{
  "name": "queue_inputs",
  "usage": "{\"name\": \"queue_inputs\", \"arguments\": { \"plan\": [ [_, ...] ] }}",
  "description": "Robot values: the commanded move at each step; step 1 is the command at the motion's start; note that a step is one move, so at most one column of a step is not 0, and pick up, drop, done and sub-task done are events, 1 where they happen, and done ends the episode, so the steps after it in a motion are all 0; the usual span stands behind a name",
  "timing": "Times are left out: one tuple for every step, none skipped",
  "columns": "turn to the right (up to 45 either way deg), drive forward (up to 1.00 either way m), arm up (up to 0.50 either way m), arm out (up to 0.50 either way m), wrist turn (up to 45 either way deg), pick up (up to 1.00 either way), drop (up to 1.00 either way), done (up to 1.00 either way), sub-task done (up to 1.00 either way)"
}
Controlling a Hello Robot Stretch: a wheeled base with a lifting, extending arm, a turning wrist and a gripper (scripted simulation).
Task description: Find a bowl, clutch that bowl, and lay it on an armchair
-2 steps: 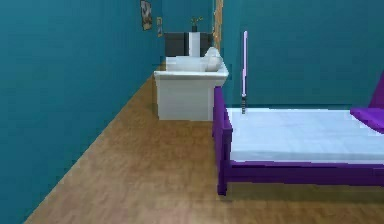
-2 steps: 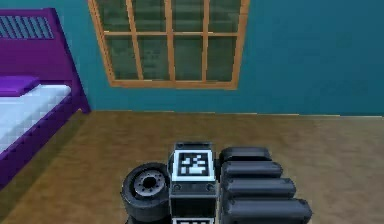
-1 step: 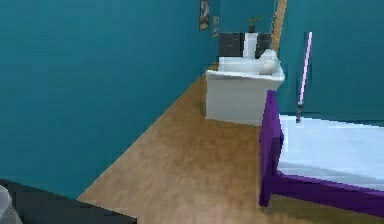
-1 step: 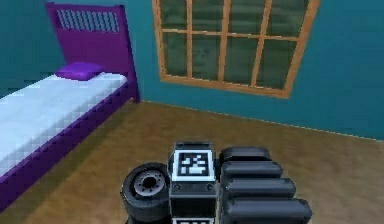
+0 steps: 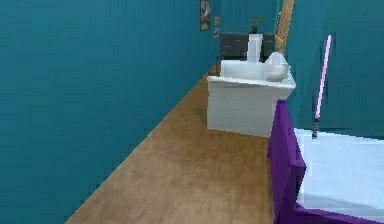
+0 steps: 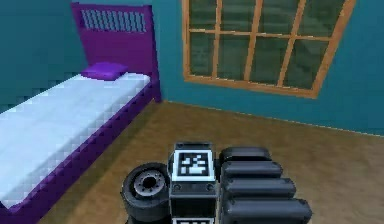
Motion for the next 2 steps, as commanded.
{"name": "queue_inputs", "arguments": {
  "plan": [
    [45.0,0.00,0.00,0.00,0.0,0.00,0.00,0.00,0.00],
    [45.0,0.00,0.00,0.00,0.0,0.00,0.00,0.00,0.00]
  ]
}}
